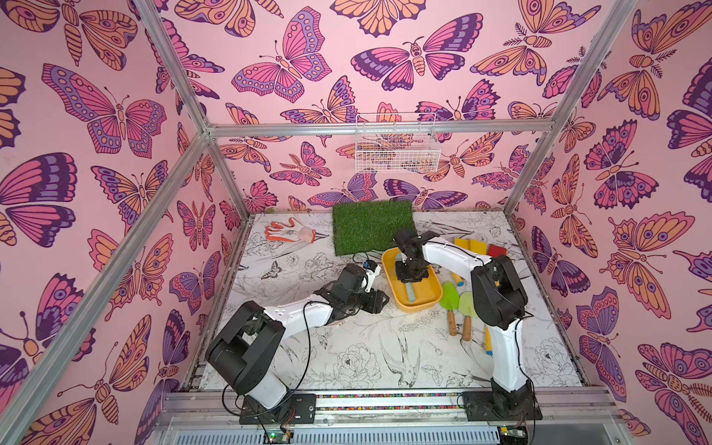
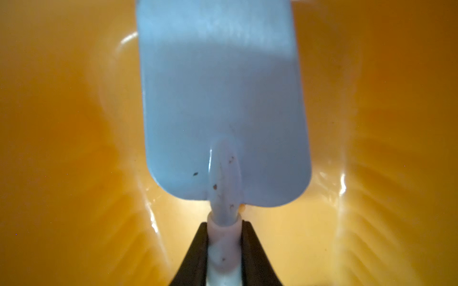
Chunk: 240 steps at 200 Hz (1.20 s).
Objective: Take the shovel out of the storage box
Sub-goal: Pick up the shovel from the storage box.
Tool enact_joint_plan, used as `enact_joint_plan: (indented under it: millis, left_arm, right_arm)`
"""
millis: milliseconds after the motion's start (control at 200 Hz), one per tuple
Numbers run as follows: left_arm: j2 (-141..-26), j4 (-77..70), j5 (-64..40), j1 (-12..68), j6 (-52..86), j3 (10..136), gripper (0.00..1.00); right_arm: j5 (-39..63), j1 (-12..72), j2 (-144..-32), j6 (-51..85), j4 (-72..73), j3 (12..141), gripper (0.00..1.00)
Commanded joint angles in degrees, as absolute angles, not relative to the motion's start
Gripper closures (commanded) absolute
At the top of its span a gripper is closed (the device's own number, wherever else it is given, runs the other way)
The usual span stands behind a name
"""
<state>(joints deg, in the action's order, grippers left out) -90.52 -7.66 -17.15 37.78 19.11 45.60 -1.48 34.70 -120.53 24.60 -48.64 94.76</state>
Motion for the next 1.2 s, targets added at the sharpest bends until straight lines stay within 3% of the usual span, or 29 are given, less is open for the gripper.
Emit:
enact_joint_plan:
  millis: [0, 506, 1197]
  left_arm:
    - [-91.4, -7.6, -18.3, 37.4, 19.4, 46.2, 0.4]
    - [-91.0, -7.5, -18.0, 37.4, 19.5, 46.0, 0.4]
    - [-91.5, -7.6, -19.0, 37.4, 19.9, 46.3, 0.4]
  right_arm:
    - [-3.4, 35.0, -115.8, 23.7, -49.9, 93.6, 0.84]
    - [-1.1, 30.5, -102.4, 23.8, -45.4, 81.6, 0.84]
    - [-1.7, 8.1, -77.6, 18.9, -45.5, 57.5, 0.83]
